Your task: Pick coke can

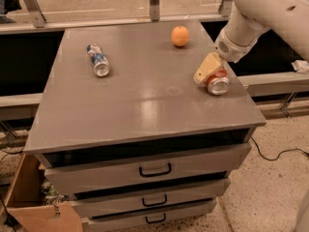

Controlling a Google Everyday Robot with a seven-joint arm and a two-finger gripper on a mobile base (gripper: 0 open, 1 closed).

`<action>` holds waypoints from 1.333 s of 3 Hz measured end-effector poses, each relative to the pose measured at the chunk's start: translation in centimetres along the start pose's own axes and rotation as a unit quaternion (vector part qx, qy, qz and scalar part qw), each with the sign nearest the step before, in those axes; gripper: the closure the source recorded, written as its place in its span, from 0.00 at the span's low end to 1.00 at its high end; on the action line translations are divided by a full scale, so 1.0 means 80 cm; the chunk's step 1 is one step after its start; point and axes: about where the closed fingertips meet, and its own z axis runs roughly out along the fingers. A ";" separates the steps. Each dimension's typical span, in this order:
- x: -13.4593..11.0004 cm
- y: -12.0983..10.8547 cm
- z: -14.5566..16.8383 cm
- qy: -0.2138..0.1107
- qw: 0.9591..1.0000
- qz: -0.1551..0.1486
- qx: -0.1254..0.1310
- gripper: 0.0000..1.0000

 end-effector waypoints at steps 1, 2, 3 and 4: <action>0.005 -0.003 0.009 0.007 1.000 0.026 -0.004 0.41; -0.003 0.006 0.007 -0.007 0.999 0.028 -0.028 0.64; -0.035 0.038 -0.009 -0.064 0.994 -0.013 -0.088 0.89; -0.076 0.081 -0.039 -0.145 0.974 -0.071 -0.161 1.00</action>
Offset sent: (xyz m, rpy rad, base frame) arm -0.0001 0.0205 0.0066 0.1524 0.0156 0.0259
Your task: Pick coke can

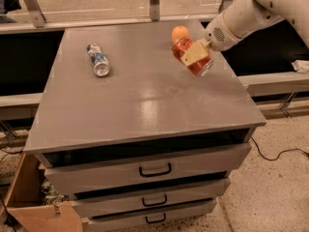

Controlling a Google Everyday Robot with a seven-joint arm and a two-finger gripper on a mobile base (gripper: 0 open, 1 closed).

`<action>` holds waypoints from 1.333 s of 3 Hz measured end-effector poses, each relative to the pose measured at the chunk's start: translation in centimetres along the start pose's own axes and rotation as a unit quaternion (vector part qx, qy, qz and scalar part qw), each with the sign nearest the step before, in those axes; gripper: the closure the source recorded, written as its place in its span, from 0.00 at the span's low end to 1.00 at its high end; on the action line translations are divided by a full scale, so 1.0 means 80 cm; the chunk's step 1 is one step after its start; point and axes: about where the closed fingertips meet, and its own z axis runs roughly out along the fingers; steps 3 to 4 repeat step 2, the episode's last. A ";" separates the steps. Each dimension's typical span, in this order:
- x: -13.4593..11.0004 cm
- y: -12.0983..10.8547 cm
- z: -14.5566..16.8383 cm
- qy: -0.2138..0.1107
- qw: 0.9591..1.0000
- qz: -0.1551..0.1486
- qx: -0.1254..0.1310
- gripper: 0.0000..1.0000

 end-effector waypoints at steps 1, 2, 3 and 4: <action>-0.048 0.051 -0.019 -0.096 0.990 -0.059 -0.087 1.00; -0.064 0.072 -0.020 -0.117 0.984 -0.072 -0.112 1.00; -0.064 0.072 -0.020 -0.117 0.984 -0.072 -0.112 1.00; -0.064 0.072 -0.020 -0.117 0.984 -0.072 -0.112 1.00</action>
Offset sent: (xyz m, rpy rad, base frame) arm -0.0134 0.0370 0.0350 0.1803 -0.0793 0.1709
